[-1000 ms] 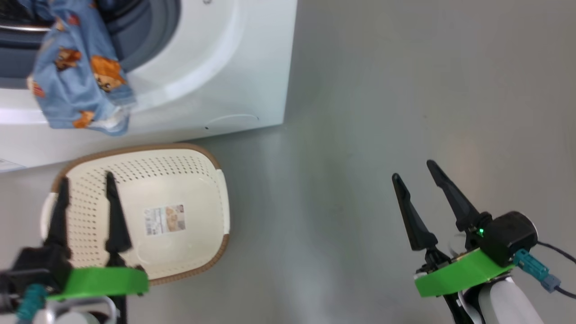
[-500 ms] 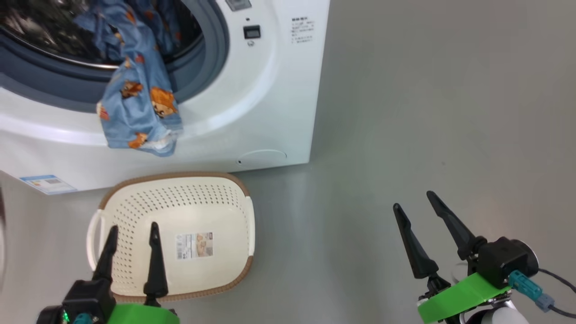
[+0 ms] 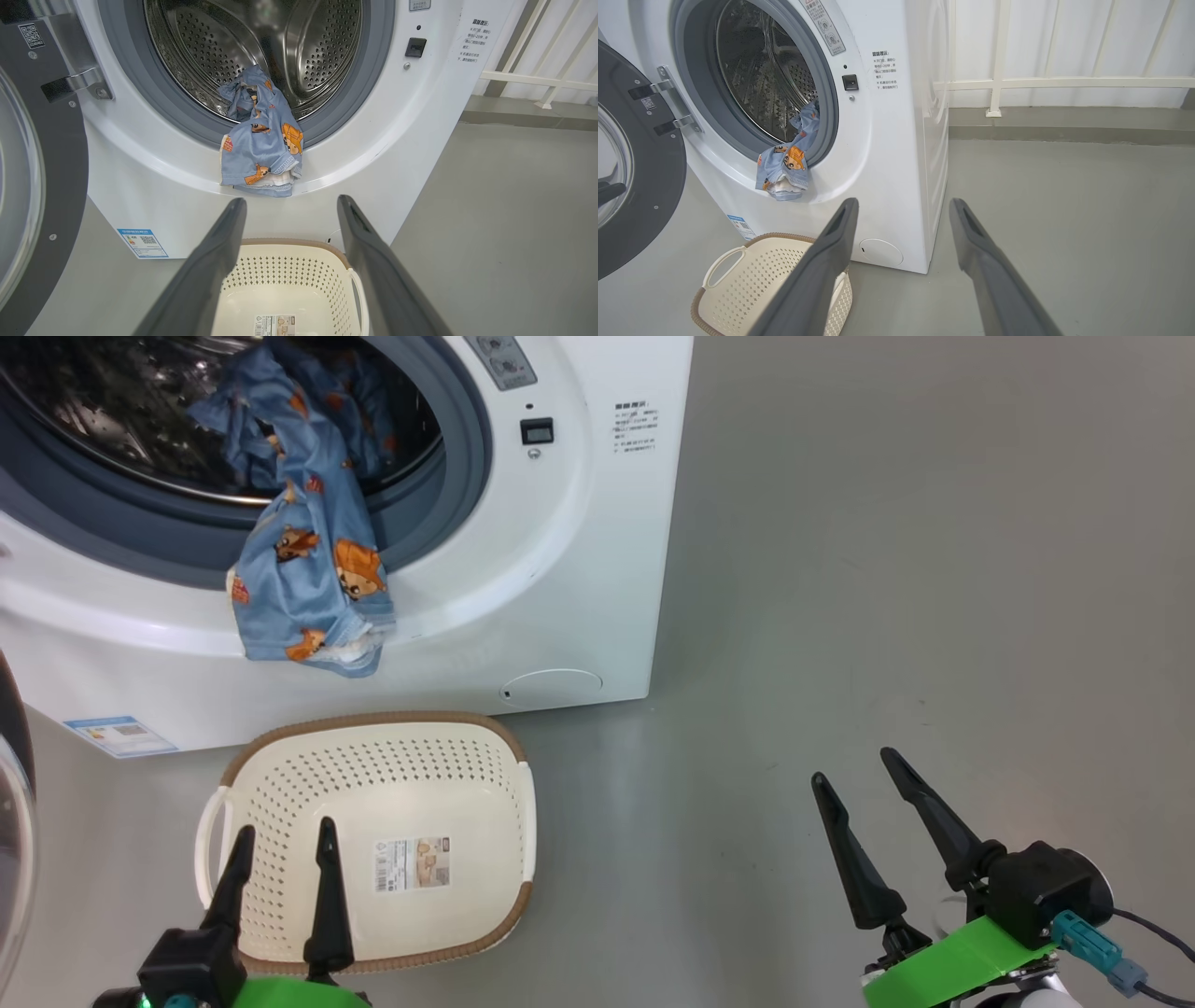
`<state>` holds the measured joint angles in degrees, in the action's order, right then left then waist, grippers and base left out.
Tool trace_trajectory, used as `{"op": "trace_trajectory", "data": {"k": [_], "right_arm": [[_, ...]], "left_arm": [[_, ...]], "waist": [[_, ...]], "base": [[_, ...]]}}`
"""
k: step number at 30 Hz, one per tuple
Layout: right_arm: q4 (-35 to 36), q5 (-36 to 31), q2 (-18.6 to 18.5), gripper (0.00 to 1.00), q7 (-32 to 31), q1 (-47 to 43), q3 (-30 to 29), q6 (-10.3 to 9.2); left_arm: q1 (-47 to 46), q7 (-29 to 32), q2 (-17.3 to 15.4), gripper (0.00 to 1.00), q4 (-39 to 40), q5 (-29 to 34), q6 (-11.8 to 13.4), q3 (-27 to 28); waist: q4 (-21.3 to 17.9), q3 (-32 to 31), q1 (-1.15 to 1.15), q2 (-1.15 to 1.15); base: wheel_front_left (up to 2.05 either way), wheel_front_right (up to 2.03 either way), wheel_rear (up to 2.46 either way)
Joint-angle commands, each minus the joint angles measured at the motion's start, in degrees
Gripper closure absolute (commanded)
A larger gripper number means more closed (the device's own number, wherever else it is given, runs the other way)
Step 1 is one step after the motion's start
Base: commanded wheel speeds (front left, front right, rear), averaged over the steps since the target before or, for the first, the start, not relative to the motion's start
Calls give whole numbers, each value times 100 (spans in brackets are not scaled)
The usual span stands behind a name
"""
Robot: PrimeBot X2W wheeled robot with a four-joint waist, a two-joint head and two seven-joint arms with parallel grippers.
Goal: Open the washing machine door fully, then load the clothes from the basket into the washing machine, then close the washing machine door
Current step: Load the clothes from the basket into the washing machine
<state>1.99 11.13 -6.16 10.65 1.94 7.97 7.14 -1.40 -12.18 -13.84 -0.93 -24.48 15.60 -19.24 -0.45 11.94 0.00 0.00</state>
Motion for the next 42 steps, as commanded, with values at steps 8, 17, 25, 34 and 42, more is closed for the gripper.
{"op": "trace_trajectory", "data": {"k": [8, 17, 25, 34, 42], "right_arm": [[182, -12, 3, 0, -4, -12, 113, 35], [195, 9, 10, 0, 31, 52, 152, 35], [280, 7, -11, 0, 73, 186, 172, 35], [315, 59, -28, 0, 161, 502, 241, 35], [188, 163, 8, 0, 306, 862, 334, 35]], "left_arm": [[-198, -44, -90, 0, 34, -52, -55, 194], [-352, -13, -125, 0, -43, -86, -58, 203], [-820, 300, -165, 0, -339, -174, -188, 146], [-1975, 813, -259, 0, -1153, -491, -552, 266], [-3367, 1262, -472, 0, -2050, -756, -827, 515]], "waist": [[-25, 48, 0, 0], [-79, 181, 0, 0], [-166, 576, 0, 0], [-356, 1233, 0, 0], [-618, 1823, 0, 0]], "base": [[0, 0, 0], [0, 0, 0], [0, 0, 0], [0, 0, 0], [0, 0, 0]]}}
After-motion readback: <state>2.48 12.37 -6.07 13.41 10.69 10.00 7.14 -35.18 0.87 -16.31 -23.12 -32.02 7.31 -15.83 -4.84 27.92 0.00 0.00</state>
